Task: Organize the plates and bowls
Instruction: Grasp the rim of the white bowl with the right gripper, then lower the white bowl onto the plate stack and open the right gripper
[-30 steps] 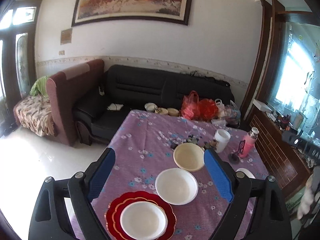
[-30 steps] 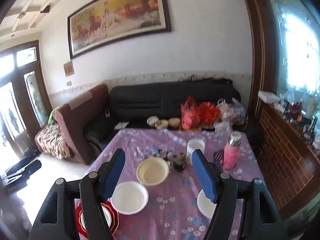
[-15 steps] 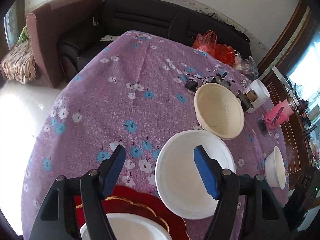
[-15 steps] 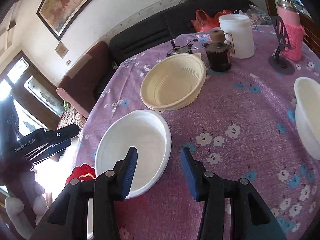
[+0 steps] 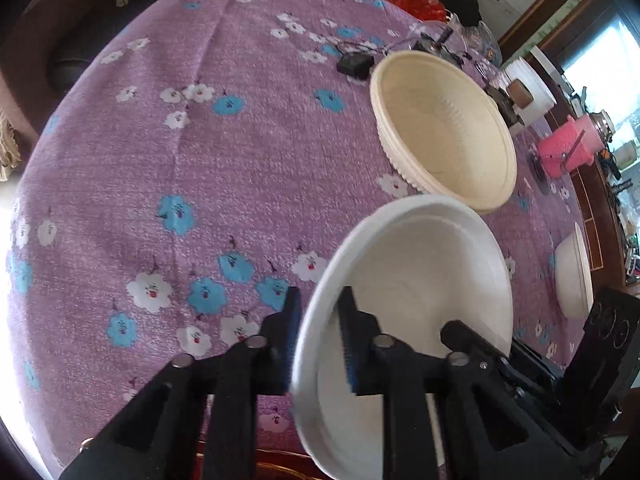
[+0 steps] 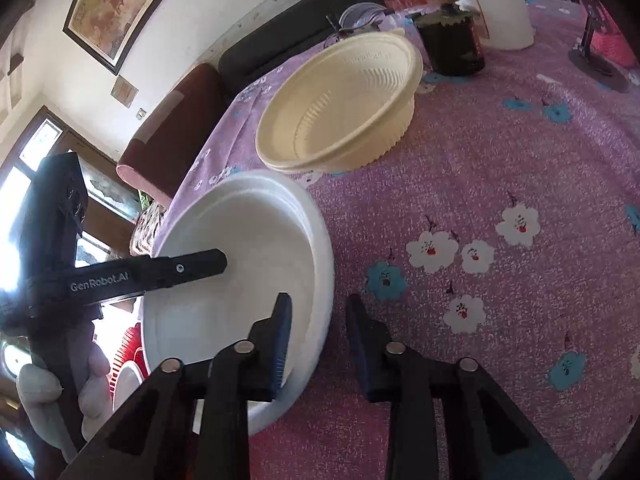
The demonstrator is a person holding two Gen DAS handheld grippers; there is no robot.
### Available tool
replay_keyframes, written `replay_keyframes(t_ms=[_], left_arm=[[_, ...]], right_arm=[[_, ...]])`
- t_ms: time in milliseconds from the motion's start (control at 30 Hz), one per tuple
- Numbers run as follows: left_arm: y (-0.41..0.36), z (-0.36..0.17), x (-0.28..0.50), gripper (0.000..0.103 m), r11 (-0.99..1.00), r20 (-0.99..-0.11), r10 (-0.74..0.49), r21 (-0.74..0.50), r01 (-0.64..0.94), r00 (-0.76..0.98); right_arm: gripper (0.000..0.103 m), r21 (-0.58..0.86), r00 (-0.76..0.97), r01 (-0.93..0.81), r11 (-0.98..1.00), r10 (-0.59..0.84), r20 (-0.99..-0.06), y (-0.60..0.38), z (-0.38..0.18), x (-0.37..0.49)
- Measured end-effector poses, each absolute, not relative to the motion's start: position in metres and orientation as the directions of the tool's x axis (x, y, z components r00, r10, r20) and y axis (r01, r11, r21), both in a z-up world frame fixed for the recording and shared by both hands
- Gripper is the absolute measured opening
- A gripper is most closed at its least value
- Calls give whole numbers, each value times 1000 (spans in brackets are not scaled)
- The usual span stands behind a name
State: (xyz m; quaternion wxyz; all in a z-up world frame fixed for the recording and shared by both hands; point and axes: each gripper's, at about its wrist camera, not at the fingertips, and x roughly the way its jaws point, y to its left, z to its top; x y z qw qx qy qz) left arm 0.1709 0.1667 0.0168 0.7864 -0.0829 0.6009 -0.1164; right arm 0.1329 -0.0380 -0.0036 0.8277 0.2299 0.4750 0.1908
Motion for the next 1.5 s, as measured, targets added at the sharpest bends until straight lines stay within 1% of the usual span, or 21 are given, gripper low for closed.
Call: replay_keyframes(t_ms=[33,167,267,433,567,700,867,1000,1100,1200,1233,1267,1300,1333,1367,1500], left_arm=[[164,18,169,13,963,-928,-271,-257,87,257],[156,37,157,13,968,-917,-251,-230,102,309],[150,64,135,13,976,-899,-214,-183,115,383],[158,104,76,13,992,-865,-120,-91,83,487],[189,120,27,14,997,-853,-65,-76,0,518],[217,116,-9,14,992,-855,-15,-77,-100,519],[248,95,-26,16,974,-870,10,-103,-201,493],[257,79,-24,18,968,-882,21,-99,-229,470],[258,70,-17,21,967,-888,35,-87,-241,459],[261,64,-14,25,966,-887,34,-89,-244,460],[261,63,-14,30,965,-887,39,-85,-246,461],[261,63,-15,40,965,-885,51,-75,-251,463],[261,63,-14,46,965,-881,67,-62,-256,468],[262,64,-14,55,964,-876,78,-55,-259,476],[263,65,-14,59,964,-870,87,-49,-262,484],[270,71,-17,61,960,-859,94,-57,-275,503]], right_arm=[[18,577,473,-99,810,549,-689,-38,-5,133],[14,559,507,-93,824,522,-686,-40,5,127],[13,559,555,-122,820,523,-647,-44,23,117],[13,517,614,-241,821,541,-574,-31,61,85],[13,515,581,-355,780,616,-532,-7,77,60],[13,490,529,-439,753,657,-537,25,76,41],[13,443,468,-503,742,665,-582,70,62,30],[14,426,425,-522,739,659,-621,86,49,29],[15,404,426,-528,747,645,-635,87,43,28],[15,378,441,-541,751,636,-633,90,43,28],[15,371,449,-542,754,633,-631,89,43,27],[15,360,459,-542,759,626,-630,90,43,27],[15,351,469,-542,763,622,-628,89,43,28],[17,341,480,-539,770,614,-626,88,43,28],[18,332,492,-535,777,606,-626,87,43,28],[22,328,504,-525,785,598,-623,83,43,30]])
